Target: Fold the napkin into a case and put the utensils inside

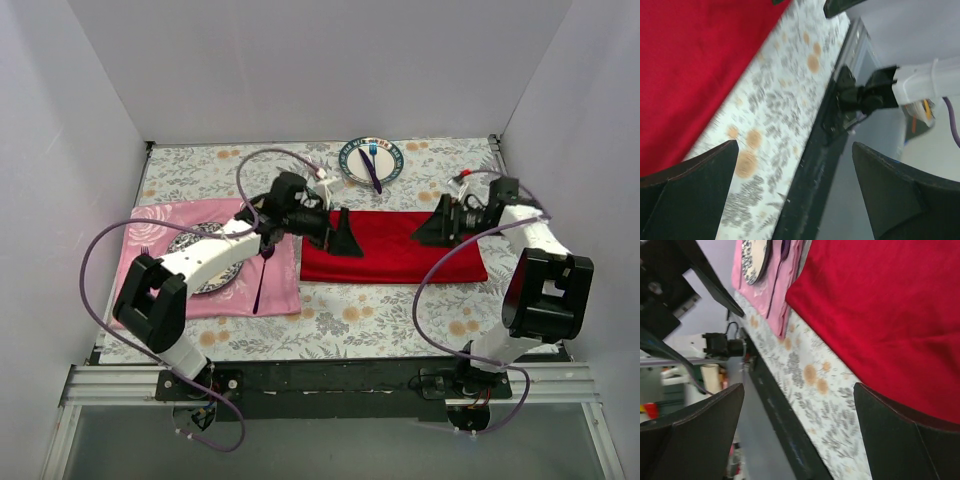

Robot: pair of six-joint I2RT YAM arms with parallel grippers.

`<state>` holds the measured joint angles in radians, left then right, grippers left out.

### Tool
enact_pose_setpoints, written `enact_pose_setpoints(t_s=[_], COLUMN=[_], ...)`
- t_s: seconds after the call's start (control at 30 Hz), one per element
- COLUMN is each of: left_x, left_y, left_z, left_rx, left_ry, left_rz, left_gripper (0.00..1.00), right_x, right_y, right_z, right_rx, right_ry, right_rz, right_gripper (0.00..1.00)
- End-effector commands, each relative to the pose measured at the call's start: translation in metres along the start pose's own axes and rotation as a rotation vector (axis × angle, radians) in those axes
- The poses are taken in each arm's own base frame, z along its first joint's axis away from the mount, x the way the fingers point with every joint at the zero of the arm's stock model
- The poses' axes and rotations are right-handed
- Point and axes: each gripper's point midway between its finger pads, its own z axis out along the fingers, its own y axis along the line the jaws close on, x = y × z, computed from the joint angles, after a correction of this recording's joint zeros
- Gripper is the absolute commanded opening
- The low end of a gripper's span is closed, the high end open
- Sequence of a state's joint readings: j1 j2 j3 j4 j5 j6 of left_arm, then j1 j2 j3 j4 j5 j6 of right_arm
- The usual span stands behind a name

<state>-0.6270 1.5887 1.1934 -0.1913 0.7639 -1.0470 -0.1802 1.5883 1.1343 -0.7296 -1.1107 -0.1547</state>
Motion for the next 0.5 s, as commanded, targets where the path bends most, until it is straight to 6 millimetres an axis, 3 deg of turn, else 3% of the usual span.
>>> enact_pose_setpoints(t_s=[0.0, 0.03, 0.07, 0.1, 0.2, 0.3, 0.47], left_x=[0.025, 0.015, 0.024, 0.028, 0.035, 0.045, 0.040], left_y=[-0.020, -0.020, -0.012, -0.008, -0.008, 0.006, 0.028], left_z=[0.025, 0.030, 0.033, 0.039, 0.048, 0.062, 0.075], left_rx=[0.076, 0.106, 0.097, 0.099, 0.176, 0.193, 0.131], left_ry=[0.022, -0.026, -0.024, -0.021, -0.013, 0.001, -0.051], left_rz=[-0.216, -0.206, -0.254, -0.340, -0.379, -0.472, -0.427], left_gripper=[0.98, 0.98, 0.98, 0.98, 0.98, 0.98, 0.98], right_x=[0.028, 0.035, 0.051, 0.049, 0.063, 0.074, 0.070], right_y=[0.031, 0.028, 0.023, 0.025, 0.021, 0.014, 0.004], right_z=[0.018, 0.022, 0.030, 0.034, 0.046, 0.060, 0.073], right_rx=[-0.101, -0.102, -0.096, -0.102, -0.087, -0.080, -0.086], right_ry=[-0.008, -0.005, 0.017, 0.001, 0.027, 0.047, 0.060], right_rz=[0.002, 0.017, 0.050, 0.046, 0.054, 0.069, 0.088], right_gripper=[0.99, 0.99, 0.99, 0.99, 0.98, 0.99, 0.99])
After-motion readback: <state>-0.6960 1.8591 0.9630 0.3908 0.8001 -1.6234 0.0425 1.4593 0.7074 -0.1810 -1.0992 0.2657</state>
